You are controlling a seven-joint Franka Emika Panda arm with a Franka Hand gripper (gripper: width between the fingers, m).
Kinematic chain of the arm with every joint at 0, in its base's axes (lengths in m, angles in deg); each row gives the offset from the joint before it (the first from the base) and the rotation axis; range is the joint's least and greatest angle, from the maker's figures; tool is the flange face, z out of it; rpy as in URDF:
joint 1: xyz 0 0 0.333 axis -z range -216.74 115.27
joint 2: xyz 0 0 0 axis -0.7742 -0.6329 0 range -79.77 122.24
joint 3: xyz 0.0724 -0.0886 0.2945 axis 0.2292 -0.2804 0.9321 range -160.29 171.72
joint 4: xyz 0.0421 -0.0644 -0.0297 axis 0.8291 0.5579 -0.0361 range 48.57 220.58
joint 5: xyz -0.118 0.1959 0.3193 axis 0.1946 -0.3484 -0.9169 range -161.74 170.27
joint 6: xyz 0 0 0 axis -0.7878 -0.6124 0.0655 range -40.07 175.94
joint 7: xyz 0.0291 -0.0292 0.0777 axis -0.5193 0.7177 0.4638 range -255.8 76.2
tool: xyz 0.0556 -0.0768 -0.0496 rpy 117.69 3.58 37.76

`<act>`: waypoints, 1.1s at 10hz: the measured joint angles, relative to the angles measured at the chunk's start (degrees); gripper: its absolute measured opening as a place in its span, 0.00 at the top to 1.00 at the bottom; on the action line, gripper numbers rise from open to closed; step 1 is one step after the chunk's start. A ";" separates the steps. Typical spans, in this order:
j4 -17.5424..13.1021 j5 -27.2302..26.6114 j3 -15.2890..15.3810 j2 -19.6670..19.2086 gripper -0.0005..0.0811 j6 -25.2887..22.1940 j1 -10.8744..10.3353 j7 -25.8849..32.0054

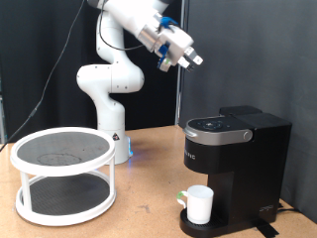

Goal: Make a cup of coffee with the keurig machine

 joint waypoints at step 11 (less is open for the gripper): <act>-16.22 37.37 12.99 -9.58 0.09 1.02 5.76 -21.57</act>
